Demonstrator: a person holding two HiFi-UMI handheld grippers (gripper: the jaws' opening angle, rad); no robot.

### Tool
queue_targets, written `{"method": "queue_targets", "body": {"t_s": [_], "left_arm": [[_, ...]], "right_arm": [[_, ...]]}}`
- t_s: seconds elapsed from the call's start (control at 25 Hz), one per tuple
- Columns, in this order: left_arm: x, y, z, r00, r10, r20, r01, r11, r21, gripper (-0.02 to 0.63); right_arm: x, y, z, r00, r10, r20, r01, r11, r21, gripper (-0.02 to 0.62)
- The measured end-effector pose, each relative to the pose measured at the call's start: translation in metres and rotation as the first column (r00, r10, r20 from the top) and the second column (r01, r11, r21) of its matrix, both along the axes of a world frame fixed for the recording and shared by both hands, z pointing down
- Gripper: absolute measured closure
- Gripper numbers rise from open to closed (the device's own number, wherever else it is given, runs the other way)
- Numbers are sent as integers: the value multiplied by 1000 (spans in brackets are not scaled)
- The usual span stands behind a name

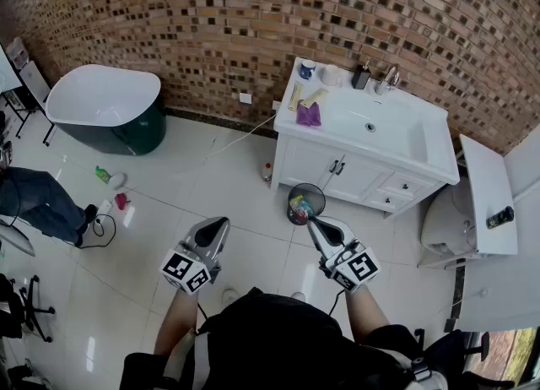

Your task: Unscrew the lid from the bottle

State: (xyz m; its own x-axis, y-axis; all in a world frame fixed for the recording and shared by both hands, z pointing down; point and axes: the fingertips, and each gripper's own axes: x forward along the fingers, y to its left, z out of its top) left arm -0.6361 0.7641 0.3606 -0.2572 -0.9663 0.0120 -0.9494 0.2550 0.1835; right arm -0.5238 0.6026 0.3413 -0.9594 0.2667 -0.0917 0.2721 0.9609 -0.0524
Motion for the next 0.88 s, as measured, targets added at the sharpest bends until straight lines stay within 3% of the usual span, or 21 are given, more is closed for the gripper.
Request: {"method": "queue_targets", "body": {"t_s": [0.32,0.6,0.76,0.88], "left_arm": [[29,-53,-2,996,88,15,-88,996,12,603],[71,-123,-19,981,190,23,-191,981,41,604],[102,-174,-24,958,286,30,-288,956,64,604],[129,-210,-25,932,360,28,-362,929,83,604]], "right_arm": [[40,-51,1,995,94,-21,-94,995,-36,591],[103,-106,-4,980,199,-24,-199,980,-25,591],[145,-131,-6,961,272,-52,-271,962,14,591],[187,-155,-6,932,360,-48,-359,933,21,591]]}}
